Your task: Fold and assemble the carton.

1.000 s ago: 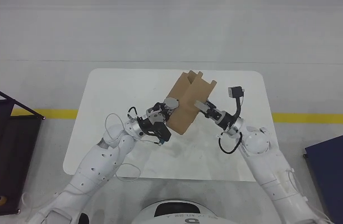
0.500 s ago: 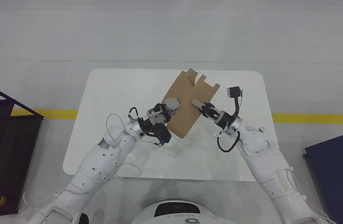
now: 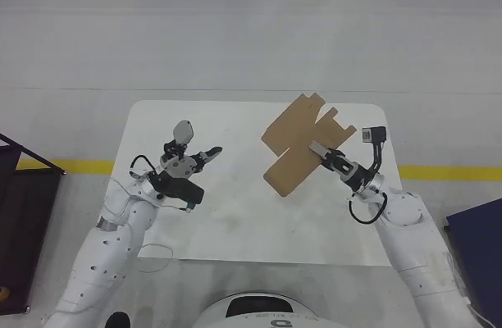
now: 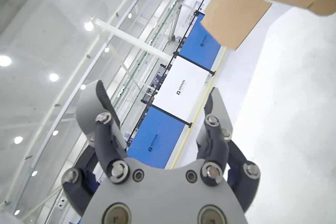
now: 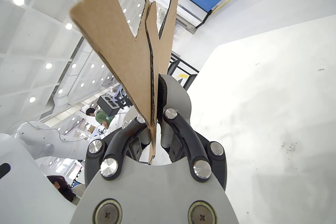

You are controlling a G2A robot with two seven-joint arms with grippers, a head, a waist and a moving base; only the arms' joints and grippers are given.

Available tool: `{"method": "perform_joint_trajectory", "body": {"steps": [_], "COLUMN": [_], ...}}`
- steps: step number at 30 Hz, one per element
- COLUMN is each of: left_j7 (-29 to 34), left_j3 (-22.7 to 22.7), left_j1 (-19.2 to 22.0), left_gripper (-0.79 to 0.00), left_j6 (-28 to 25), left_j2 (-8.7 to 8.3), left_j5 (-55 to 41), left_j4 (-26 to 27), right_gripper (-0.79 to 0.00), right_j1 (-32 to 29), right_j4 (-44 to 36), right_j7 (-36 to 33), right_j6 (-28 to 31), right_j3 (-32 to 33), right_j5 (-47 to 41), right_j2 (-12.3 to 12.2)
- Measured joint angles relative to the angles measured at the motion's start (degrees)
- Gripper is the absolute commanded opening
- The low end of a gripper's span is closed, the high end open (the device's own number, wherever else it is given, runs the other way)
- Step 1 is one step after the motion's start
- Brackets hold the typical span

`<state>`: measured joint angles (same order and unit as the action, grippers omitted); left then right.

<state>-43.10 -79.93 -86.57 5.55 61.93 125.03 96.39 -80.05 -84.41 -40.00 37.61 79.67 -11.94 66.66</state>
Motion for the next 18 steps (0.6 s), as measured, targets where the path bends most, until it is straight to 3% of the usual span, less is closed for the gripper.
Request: {"method": "perform_joint_trajectory", "body": {"steps": [4,13,16,18], "left_j7": [-0.5,-0.4,-0.4,-0.4], "left_j3": [-3.8,-4.0,-4.0,-4.0], "left_j1": [-2.9,-3.1,-3.1,-3.1], "left_gripper": [0.000,0.000,0.000,0.000], "left_j6": [-2.5,-2.6,-2.6,-2.6], "left_j2": [-0.61,-0.64,-0.64,-0.64], "left_j5": [-0.6,-0.6,-0.6,-0.6], "left_j4": [2.6,2.7,2.7,2.7], "right_gripper": [-0.785,-0.785,-0.785,-0.785], "right_j1": [-0.4,-0.4,1.2,3.4], "right_j4": [-0.1,0.0,1.1,3.3], "right_j7": [0.4,0.6,-0.2,-5.0], "right_j6": [-0.3,-0.8,-5.0,-10.0], "right_j3": [1.1,0.5,-4.6,-7.6], "right_j5": [-0.4,-0.9,-9.2,-22.3], "right_j2": [-0.2,0.0,1.3,2.1]}}
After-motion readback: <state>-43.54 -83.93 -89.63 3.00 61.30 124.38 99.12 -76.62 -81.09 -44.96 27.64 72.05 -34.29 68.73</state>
